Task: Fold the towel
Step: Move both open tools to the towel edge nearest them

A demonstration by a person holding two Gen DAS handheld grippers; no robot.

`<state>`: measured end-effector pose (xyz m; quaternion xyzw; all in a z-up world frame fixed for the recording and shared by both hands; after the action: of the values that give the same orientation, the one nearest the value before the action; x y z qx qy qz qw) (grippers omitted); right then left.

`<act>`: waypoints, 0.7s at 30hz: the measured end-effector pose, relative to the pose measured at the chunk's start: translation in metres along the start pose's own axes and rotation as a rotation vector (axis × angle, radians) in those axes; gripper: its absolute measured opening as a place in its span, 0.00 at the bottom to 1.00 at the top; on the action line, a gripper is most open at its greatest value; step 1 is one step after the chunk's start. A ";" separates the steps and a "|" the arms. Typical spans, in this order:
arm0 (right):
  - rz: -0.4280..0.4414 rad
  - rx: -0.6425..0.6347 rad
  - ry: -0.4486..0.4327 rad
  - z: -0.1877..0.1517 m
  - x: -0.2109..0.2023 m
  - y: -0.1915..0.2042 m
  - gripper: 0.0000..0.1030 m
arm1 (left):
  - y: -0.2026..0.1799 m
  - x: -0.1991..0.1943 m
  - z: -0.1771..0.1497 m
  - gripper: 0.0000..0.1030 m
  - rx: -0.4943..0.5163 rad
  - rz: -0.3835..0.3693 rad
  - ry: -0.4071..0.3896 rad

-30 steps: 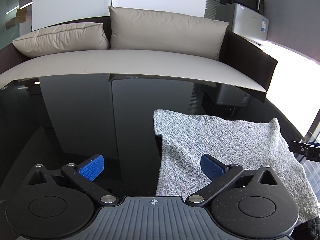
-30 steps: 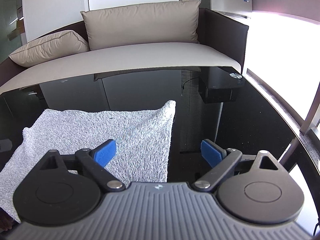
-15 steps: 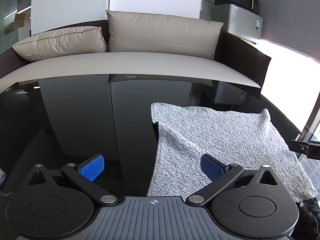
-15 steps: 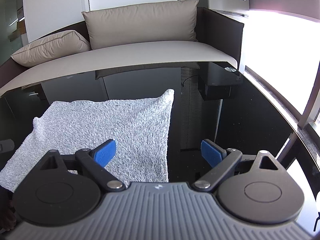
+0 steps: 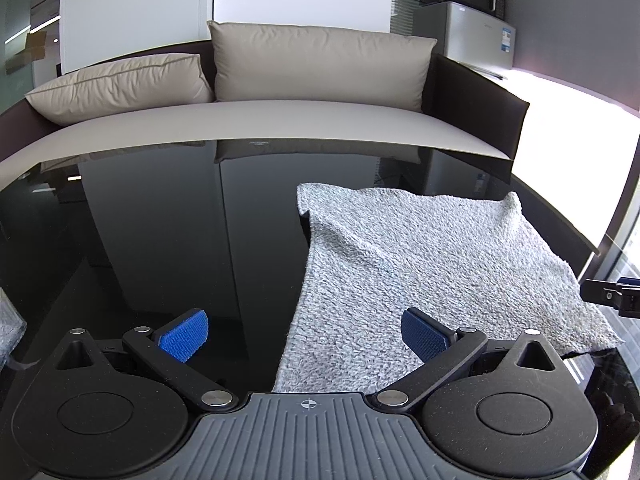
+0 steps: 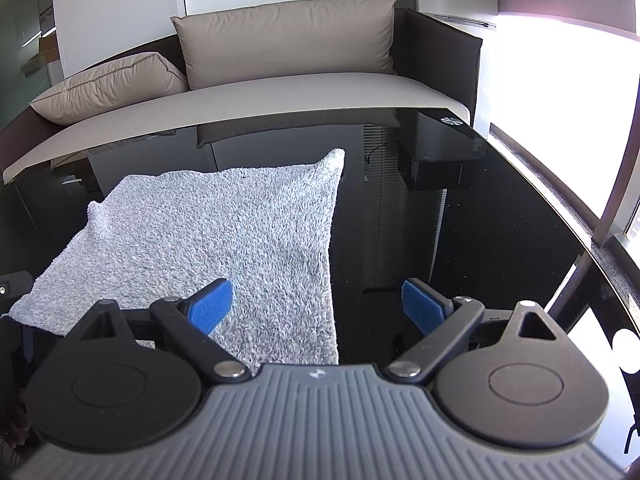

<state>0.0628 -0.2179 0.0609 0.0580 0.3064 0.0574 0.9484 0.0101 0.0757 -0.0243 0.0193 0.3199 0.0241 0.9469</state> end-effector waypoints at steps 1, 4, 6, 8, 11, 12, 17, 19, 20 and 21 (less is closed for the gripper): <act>0.002 0.001 0.002 -0.002 -0.002 0.000 0.91 | 0.000 -0.003 -0.002 0.99 -0.003 -0.001 -0.001; 0.001 0.000 0.004 -0.007 -0.008 0.000 0.91 | 0.000 -0.008 -0.005 0.99 -0.002 -0.001 -0.002; 0.004 0.006 0.003 -0.010 -0.013 -0.001 0.91 | 0.000 -0.011 -0.008 0.99 0.002 0.005 -0.001; 0.005 0.006 0.003 -0.013 -0.017 -0.002 0.91 | 0.001 -0.013 -0.009 0.99 0.005 0.009 0.001; 0.004 0.005 0.006 -0.017 -0.022 -0.002 0.91 | 0.003 -0.017 -0.012 0.99 0.004 0.008 -0.001; 0.005 0.007 0.006 -0.018 -0.023 -0.002 0.91 | 0.003 -0.019 -0.013 0.99 0.002 0.008 -0.002; 0.009 0.006 0.007 -0.022 -0.030 -0.002 0.91 | 0.004 -0.023 -0.016 0.99 0.003 0.011 -0.002; 0.011 0.002 0.010 -0.024 -0.031 -0.001 0.91 | 0.004 -0.024 -0.017 0.99 0.007 0.011 -0.001; 0.012 0.000 0.012 -0.024 -0.031 -0.001 0.91 | 0.003 -0.025 -0.017 0.99 0.009 0.010 -0.001; 0.013 -0.002 0.013 -0.025 -0.031 -0.001 0.91 | 0.003 -0.025 -0.018 0.99 0.010 0.010 -0.001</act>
<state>0.0229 -0.2213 0.0587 0.0585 0.3122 0.0641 0.9461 -0.0206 0.0777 -0.0229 0.0259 0.3195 0.0273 0.9468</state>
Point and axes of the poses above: each gripper's, at about its wrist camera, not at the fingertips, and x roughly the way its jaws point, y to its left, z to its top, the point moved 6 cm from there along x, roughly the way its jaws point, and after that the axes turned 4 degrees about x, right-handed, at the moved point
